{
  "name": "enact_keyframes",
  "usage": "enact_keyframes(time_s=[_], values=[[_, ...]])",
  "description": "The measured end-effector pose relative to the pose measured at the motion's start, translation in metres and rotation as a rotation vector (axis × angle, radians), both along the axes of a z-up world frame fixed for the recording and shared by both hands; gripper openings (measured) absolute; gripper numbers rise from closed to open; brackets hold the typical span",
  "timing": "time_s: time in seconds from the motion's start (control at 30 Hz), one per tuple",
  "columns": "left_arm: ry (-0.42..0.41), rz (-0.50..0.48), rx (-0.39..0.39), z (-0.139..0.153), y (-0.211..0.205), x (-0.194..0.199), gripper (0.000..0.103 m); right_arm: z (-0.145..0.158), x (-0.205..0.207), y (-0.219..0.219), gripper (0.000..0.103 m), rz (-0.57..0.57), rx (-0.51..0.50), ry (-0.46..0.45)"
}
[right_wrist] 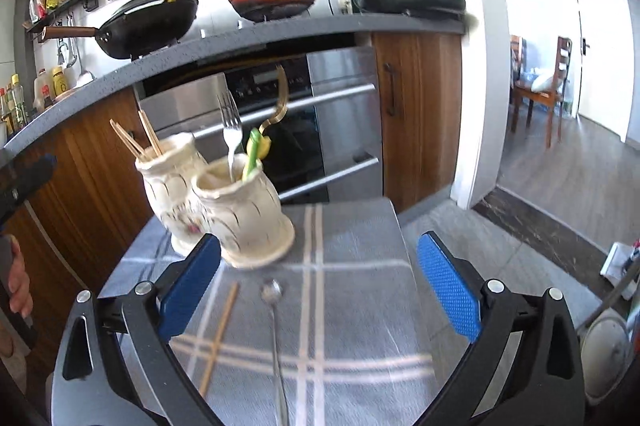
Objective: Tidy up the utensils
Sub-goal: 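Open both tools to release chopstick and fork, then pull back, then move left tool to the last chopstick while right tool moves to the silver spoon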
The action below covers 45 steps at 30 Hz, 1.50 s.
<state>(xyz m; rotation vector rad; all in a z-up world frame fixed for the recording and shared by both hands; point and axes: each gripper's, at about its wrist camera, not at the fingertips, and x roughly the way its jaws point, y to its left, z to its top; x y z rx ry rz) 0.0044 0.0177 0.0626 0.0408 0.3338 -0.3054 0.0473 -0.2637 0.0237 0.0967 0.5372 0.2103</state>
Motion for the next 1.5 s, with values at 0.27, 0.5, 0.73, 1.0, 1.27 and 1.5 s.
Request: enact_keyframes(time_s=[0.27, 0.5, 0.73, 1.0, 1.27, 1.5], values=[[0.174, 0.05, 0.008, -0.04, -0.017, 0.002, 0.097, -0.016, -0.01, -0.01, 0.098, -0.012, 0.004, 0.037], [0.282, 0.064, 0.07, -0.065, -0.047, 0.003, 0.097, -0.034, -0.018, -0.002, 0.098, 0.047, -0.036, 0.063], [0.373, 0.032, 0.096, -0.09, -0.077, 0.011, 0.097, -0.045, -0.017, -0.011, 0.098, 0.051, -0.043, 0.108], [0.501, 0.037, 0.149, -0.13, -0.089, 0.023, 0.094, -0.055, -0.015, -0.023, 0.098, 0.026, -0.067, 0.143], [0.569, -0.025, 0.167, -0.147, -0.097, 0.021, 0.059, -0.066, -0.01, -0.011, 0.097, 0.066, -0.099, 0.191], [0.558, -0.089, 0.224, -0.15, -0.107, 0.016, 0.031, -0.075, -0.009, -0.003, 0.097, 0.11, -0.109, 0.22]])
